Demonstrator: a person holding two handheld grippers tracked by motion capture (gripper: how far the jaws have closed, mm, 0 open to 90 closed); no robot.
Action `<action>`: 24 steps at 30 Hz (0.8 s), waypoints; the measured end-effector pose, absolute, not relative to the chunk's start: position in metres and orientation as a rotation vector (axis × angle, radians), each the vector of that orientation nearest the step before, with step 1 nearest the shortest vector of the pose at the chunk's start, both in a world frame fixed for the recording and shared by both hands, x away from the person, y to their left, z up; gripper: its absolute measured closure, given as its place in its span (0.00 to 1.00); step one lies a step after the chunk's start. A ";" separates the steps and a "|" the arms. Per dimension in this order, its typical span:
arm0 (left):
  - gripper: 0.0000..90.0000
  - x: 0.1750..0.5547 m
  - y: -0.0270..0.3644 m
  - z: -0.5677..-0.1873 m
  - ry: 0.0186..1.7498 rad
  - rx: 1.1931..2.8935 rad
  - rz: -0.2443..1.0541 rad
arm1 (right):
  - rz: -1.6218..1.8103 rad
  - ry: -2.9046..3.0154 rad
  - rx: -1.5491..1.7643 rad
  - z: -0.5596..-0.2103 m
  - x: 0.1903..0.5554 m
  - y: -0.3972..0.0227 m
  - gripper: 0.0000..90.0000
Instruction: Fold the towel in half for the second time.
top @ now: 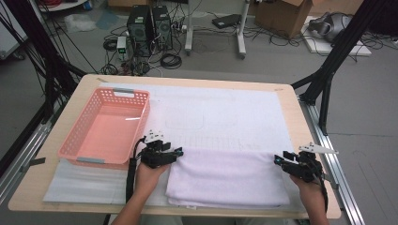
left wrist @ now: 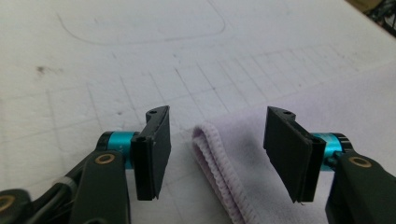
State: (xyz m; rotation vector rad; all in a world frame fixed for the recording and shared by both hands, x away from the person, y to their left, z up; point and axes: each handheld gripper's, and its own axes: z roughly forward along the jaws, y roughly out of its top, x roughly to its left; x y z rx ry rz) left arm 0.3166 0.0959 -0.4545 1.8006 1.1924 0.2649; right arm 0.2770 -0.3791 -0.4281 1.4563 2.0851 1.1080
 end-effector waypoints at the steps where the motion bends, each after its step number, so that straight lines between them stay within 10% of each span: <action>1: 0.46 0.318 0.095 -0.454 1.185 1.814 0.252 | 1.087 2.102 1.455 -0.429 0.281 -0.378 0.52; 7: 0.83 0.315 0.090 -0.452 1.146 1.879 0.240 | 1.091 2.161 1.521 -0.445 0.300 -0.376 0.56; 9: 0.86 0.314 0.088 -0.451 1.141 1.874 0.264 | 1.150 2.176 1.551 -0.445 0.300 -0.379 0.85; 11: 0.87 0.315 0.088 -0.448 1.145 1.850 0.283 | 1.164 2.200 1.514 -0.443 0.301 -0.379 0.90; 24: 0.87 0.354 0.092 -0.419 1.136 1.693 0.388 | 1.223 1.948 1.421 -0.427 0.323 -0.378 0.91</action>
